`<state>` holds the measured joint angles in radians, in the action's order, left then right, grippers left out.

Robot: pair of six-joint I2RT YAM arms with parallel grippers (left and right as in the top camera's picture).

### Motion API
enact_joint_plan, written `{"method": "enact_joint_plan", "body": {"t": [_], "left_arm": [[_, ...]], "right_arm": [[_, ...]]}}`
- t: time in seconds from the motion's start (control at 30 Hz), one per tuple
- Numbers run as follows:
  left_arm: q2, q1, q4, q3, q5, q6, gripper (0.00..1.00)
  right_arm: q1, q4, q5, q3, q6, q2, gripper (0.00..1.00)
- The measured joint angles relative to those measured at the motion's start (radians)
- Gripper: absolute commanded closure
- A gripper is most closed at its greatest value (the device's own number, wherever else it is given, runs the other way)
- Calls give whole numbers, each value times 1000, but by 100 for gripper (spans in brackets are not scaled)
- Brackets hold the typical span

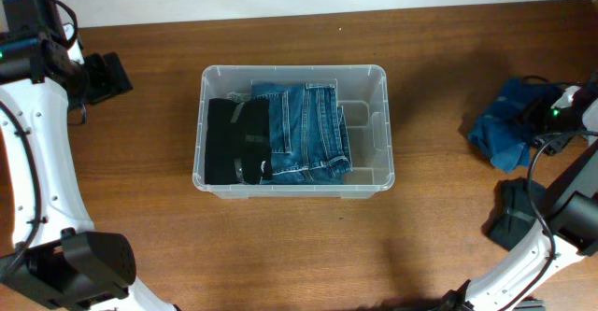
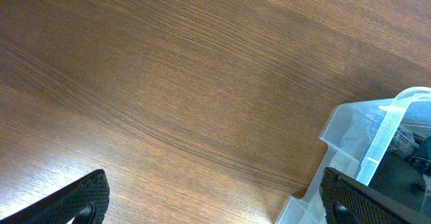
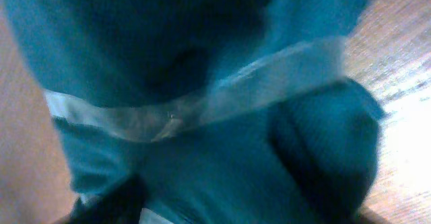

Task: Pack container
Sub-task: 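Lower the right gripper onto the teal taped bundle and grasp it, then carry the teal bundle with the right gripper into the box's right side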

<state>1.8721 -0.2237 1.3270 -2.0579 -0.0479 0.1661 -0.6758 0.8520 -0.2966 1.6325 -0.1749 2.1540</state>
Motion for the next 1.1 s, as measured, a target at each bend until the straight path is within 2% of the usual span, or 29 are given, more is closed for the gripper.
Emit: {"method": "enact_joint_plan", "body": {"t": [0.03, 0.23, 0.43, 0.63, 0.67, 0.83, 0.97, 1.1], "left_arm": [[0, 0, 0, 0, 0, 0, 1], [0, 0, 0, 0, 0, 0, 1], [0, 0, 0, 0, 0, 0, 1], [0, 0, 0, 0, 0, 0, 1], [0, 0, 0, 0, 0, 0, 1], [0, 0, 0, 0, 0, 0, 1], [0, 0, 0, 0, 0, 0, 1], [0, 0, 0, 0, 0, 0, 1]], "right_arm": [[2, 3, -8, 2, 4, 0, 67], [0, 31, -43, 14, 3, -1, 78], [26, 127, -61, 34, 27, -56, 80], [145, 229, -84, 50, 47, -364, 79], [196, 265, -95, 58, 48, -462, 79], [454, 306, -115, 69, 51, -682, 79], [640, 287, -119, 71, 28, -700, 79], [796, 236, -106, 70, -18, -631, 79]]}}
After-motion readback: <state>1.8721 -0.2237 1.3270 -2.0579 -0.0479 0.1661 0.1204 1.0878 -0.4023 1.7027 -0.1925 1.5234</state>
